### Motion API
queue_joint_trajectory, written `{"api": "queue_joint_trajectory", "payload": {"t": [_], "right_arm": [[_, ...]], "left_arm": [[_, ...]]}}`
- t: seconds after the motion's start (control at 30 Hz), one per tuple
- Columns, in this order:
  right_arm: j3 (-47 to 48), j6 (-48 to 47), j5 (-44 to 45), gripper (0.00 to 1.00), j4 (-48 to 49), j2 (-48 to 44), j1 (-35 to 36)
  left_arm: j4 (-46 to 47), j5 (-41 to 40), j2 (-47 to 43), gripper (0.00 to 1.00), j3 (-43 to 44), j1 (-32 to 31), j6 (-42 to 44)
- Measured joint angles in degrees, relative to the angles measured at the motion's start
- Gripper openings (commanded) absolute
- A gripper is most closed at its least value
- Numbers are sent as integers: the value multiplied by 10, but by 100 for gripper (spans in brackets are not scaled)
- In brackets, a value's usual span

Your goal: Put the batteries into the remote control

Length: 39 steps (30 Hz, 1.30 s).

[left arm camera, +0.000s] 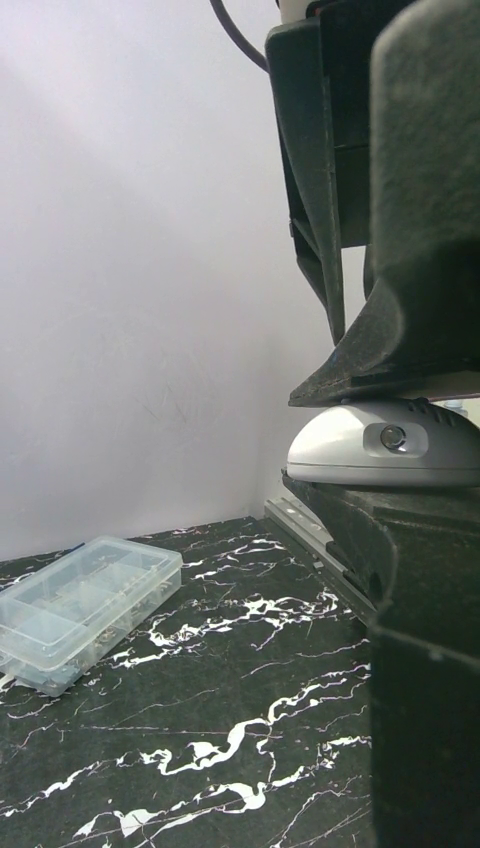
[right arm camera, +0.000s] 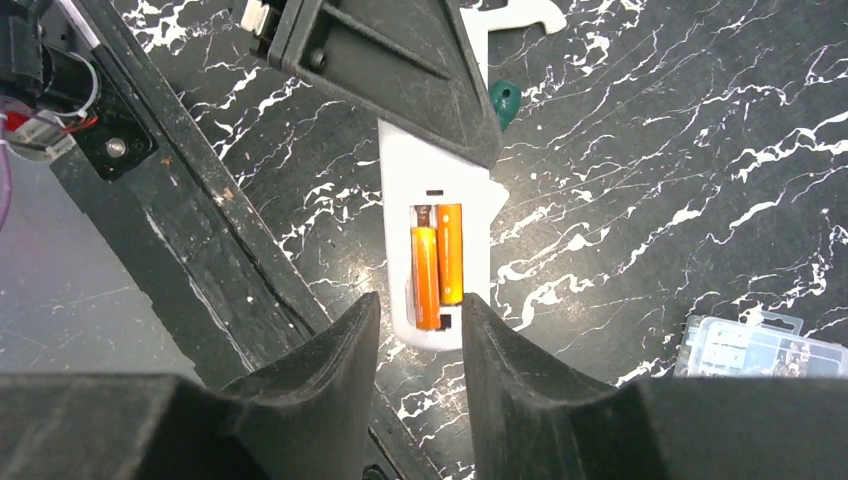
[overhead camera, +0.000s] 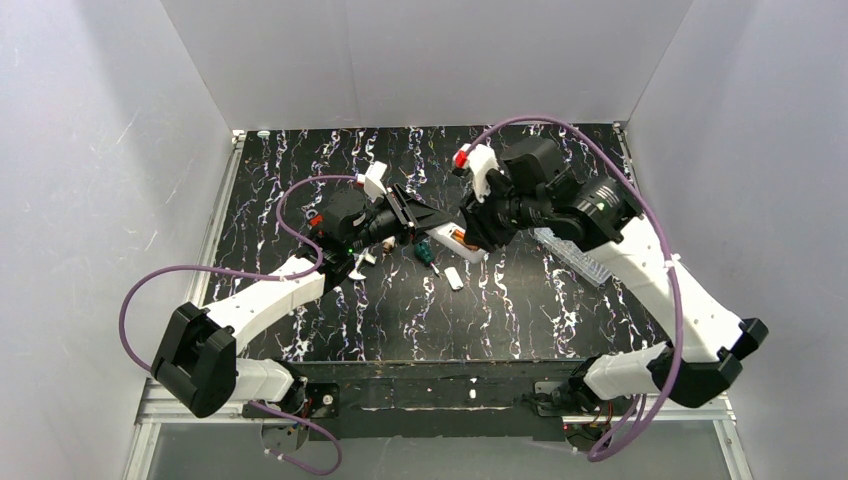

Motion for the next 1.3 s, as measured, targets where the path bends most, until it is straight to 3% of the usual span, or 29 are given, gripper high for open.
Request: {"api": "queue_joint_trajectory", "payload": {"t": [0.27, 0.6, 1.3], "right_arm": [[-100, 30, 2, 17, 25, -94, 0], [-125, 49, 15, 4, 31, -94, 0], [-84, 54, 56, 3, 38, -36, 0]], "left_arm": [[3, 0, 1, 0, 0, 0, -3], [15, 0, 9, 0, 0, 0, -6], [16, -10, 9, 0, 0, 3, -4]]}}
